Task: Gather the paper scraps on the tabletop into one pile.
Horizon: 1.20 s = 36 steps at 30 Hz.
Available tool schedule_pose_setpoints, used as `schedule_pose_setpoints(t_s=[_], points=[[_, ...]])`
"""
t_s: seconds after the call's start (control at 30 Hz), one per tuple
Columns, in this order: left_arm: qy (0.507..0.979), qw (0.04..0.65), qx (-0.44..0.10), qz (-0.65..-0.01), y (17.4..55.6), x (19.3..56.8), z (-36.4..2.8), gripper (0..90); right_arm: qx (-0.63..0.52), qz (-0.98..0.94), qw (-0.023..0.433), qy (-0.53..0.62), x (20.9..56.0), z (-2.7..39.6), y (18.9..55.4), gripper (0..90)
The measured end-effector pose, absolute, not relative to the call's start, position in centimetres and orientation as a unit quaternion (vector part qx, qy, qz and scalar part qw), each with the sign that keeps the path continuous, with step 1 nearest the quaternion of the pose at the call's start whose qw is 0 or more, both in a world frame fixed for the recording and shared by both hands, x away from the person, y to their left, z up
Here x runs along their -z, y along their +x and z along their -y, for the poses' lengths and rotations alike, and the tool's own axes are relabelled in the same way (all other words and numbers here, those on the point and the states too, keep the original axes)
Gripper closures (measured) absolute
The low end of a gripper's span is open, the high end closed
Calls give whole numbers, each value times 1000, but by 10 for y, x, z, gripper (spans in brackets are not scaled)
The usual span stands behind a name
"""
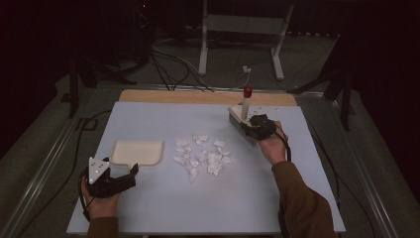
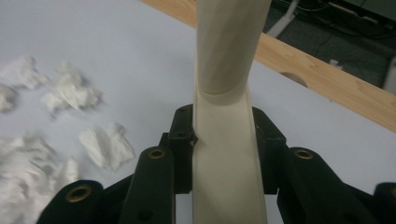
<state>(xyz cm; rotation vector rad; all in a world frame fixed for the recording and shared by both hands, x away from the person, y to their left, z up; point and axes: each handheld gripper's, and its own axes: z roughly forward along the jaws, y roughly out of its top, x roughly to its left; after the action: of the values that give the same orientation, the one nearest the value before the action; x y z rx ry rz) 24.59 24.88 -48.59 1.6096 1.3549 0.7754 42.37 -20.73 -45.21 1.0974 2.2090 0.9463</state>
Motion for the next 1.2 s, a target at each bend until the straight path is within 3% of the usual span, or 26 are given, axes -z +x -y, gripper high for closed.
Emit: schedule_pose_setpoints(t_s=[0.33, 1.2], points=[[648, 433, -311, -544, 246, 487, -248, 5, -330, -822, 252, 389, 464, 197, 420, 678], [652, 429, -309, -543, 247, 488, -246, 5, -362, -865, 206, 280, 469, 161, 383, 678]])
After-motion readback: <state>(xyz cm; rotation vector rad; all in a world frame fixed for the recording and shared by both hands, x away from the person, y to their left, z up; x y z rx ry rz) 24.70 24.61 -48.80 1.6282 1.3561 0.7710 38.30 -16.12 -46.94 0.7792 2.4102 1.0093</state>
